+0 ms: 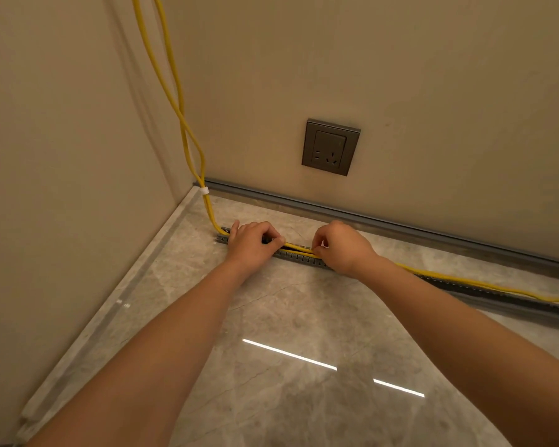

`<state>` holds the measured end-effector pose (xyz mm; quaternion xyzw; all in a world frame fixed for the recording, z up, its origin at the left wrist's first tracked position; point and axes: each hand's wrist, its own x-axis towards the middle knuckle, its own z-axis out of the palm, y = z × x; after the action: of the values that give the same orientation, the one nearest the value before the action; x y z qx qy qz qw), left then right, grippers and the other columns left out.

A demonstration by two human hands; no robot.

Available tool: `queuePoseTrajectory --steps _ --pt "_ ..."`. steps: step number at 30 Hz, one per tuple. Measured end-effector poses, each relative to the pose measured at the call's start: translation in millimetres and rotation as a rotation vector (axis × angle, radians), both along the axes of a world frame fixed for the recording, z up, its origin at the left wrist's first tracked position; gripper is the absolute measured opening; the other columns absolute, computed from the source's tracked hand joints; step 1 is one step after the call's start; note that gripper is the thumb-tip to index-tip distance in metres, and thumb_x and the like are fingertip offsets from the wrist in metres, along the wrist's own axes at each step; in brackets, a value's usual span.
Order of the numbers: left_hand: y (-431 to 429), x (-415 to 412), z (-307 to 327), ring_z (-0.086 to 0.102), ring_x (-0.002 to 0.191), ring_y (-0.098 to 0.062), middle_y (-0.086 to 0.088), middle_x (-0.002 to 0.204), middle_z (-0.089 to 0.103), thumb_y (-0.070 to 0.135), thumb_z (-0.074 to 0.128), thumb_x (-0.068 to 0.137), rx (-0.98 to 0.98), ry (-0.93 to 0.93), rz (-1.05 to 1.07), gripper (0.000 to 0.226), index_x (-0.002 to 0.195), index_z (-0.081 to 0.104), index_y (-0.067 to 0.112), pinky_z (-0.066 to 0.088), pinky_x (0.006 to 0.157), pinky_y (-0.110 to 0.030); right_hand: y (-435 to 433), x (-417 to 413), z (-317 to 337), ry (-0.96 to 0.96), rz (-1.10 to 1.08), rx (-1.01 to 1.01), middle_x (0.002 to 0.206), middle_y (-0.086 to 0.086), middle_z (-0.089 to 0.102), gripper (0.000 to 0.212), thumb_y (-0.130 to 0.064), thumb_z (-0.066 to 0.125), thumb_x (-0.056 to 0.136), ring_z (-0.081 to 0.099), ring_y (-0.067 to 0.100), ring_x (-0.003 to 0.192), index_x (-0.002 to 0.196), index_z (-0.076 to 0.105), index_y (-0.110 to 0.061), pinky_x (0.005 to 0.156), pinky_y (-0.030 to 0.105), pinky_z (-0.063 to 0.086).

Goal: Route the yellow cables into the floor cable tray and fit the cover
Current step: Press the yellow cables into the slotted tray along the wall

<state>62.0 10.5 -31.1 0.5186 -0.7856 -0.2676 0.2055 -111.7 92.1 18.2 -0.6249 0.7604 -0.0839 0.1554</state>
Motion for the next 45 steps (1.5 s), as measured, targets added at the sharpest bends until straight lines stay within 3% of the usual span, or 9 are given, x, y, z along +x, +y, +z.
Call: queuePoseTrajectory --steps 3,8,11,14,18,23,33,38,45 --pt "8 -9 4 0.052 0.104 -0.013 0.014 0.091 0.055 0.037 0.068 0.081 -0.092 -0.058 0.013 0.005 0.081 0.063 0.039 0.017 0.115 -0.037 -4 2 -2 0.042 0.009 0.037 0.102 0.004 0.066 0.017 -0.013 0.056 0.086 0.061 0.026 0.094 0.091 0.07 -0.02 0.071 0.034 0.049" --pt "26 -35 15 0.063 0.089 -0.012 0.011 0.082 0.069 0.021 0.065 0.077 -0.085 -0.028 -0.041 0.016 0.085 0.073 0.032 0.05 0.081 -0.029 -4 -1 -10 -0.099 -0.082 0.016 0.093 0.006 0.063 0.017 -0.012 0.06 0.083 0.06 0.028 0.086 0.096 0.051 -0.018 0.067 0.036 0.048" --pt "26 -40 18 0.062 0.089 -0.013 0.01 0.083 0.07 0.027 0.063 0.077 -0.152 -0.122 -0.093 0.015 0.087 0.073 0.032 0.048 0.072 -0.027 -6 -8 -12 -0.255 -0.157 0.023 0.082 0.004 0.058 0.015 -0.006 0.055 0.081 0.055 0.026 0.076 0.091 0.05 -0.015 0.062 0.034 0.044" --pt "30 -48 20 0.062 0.093 -0.017 0.007 0.093 0.069 0.035 0.061 0.084 -0.159 -0.142 -0.249 0.018 0.097 0.073 0.034 0.05 0.076 -0.031 -8 -12 -10 -0.508 -0.265 0.012 0.07 0.002 0.051 0.014 -0.006 0.055 0.082 0.048 0.021 0.061 0.081 0.045 -0.016 0.052 0.03 0.038" --pt "30 -55 19 0.056 0.095 -0.019 0.005 0.092 0.06 0.042 0.058 0.089 -0.091 -0.155 -0.361 0.02 0.104 0.071 0.038 0.045 0.073 -0.031 -7 -16 -9 -0.605 -0.309 0.015 0.066 0.006 0.047 0.021 0.001 0.045 0.083 0.041 0.018 0.05 0.076 0.039 -0.017 0.039 0.025 0.032" --pt "28 -49 14 0.053 0.093 -0.016 0.008 0.086 0.054 0.039 0.064 0.088 -0.129 -0.111 -0.413 0.02 0.106 0.072 0.035 0.041 0.071 -0.029 -8 -16 -8 -0.551 -0.265 0.063 0.069 0.008 0.054 0.017 -0.005 0.051 0.085 0.049 0.02 0.05 0.08 0.04 -0.017 0.039 0.026 0.036" --pt "26 -52 9 0.051 0.088 -0.009 0.016 0.084 0.053 0.041 0.066 0.086 -0.127 -0.096 -0.368 0.02 0.105 0.072 0.038 0.037 0.069 -0.025 36 -64 6 -0.243 -0.198 0.131 0.06 0.002 0.068 0.029 -0.048 0.06 0.082 0.062 0.019 0.05 0.083 0.057 -0.019 0.06 0.038 0.056" --pt "23 -55 12 0.055 0.083 -0.011 0.011 0.087 0.058 0.041 0.068 0.085 -0.081 -0.102 -0.337 0.018 0.102 0.073 0.038 0.044 0.069 -0.027 52 -76 4 -0.336 -0.236 0.016 0.066 0.0 0.068 0.02 -0.035 0.068 0.084 0.06 0.016 0.062 0.079 0.062 -0.016 0.061 0.031 0.046" --pt "29 -53 20 0.059 0.086 -0.013 0.009 0.089 0.062 0.04 0.073 0.08 -0.067 -0.152 -0.328 0.016 0.096 0.073 0.037 0.052 0.075 -0.033 47 -71 3 -0.185 -0.256 0.08 0.067 -0.004 0.06 0.025 -0.033 0.075 0.078 0.056 0.017 0.068 0.063 0.058 -0.022 0.059 0.028 0.042"
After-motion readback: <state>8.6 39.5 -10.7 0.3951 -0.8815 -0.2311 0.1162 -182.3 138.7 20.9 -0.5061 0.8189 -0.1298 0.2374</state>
